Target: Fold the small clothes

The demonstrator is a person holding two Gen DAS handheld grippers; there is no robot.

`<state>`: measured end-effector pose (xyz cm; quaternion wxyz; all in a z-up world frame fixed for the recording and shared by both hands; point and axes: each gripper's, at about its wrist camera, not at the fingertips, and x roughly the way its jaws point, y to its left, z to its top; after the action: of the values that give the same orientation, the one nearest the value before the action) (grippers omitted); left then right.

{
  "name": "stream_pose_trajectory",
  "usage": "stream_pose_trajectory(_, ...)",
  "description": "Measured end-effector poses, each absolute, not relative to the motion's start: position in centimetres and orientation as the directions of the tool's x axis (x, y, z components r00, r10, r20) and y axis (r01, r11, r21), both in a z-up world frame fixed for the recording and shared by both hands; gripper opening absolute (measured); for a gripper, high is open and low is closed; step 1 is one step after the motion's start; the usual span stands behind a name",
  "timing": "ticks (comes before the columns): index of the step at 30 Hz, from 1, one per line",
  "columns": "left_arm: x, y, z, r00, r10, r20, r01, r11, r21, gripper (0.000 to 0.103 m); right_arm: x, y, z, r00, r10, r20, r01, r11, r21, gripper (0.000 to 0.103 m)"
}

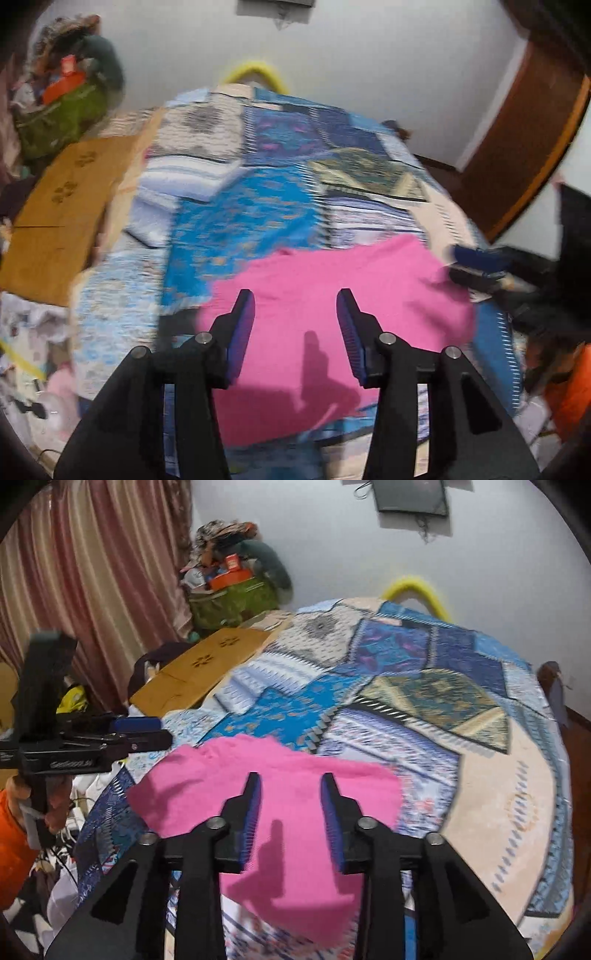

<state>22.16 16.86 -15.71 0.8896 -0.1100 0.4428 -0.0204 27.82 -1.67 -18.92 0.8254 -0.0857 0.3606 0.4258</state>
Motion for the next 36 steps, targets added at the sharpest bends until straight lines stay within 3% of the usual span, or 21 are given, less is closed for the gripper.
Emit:
stream_pose_trajectory(4, 23.1, 15.1, -17.9, 0.57, -0.175, -0.803, -0.035, 0.971, -0.237, 0.046, 27.4, 0.7, -21.8, 0.31, 0.633, -0.71, -0.785, 0.592, 0.185, 0.036)
stream_pose_trajectory(10, 22.3, 15.9, -21.9, 0.52, -0.096, -0.849, -0.072, 0.985, -0.155, 0.046, 27.5, -1.2, -24.4, 0.288, 0.622, -0.728, -0.762, 0.609, 0.218, 0.041)
stream_pose_trajectory(20, 17.9, 18.8, -19.4, 0.562, 0.02, -0.827, -0.171, 0.981, -0.092, 0.046, 27.5, -7.2, -23.0, 0.385, 0.566, -0.729, -0.674, 0.712, 0.197, 0.041)
stream_pose_trajectory(27, 14.0, 16.8, -12.0, 0.699, 0.046, -0.713, -0.163, 0.982, -0.097, 0.046, 24.2, -8.7, -16.5, 0.494, 0.628, -0.601, -0.687, 0.706, 0.173, 0.041)
stream_pose_trajectory(36, 7.0, 10.7, -1.3, 0.888, 0.021, -0.46, -0.07, 0.994, -0.089, 0.047, 16.1, -10.8, -6.9, 0.593, 0.741, -0.316, -0.743, 0.654, 0.14, 0.041)
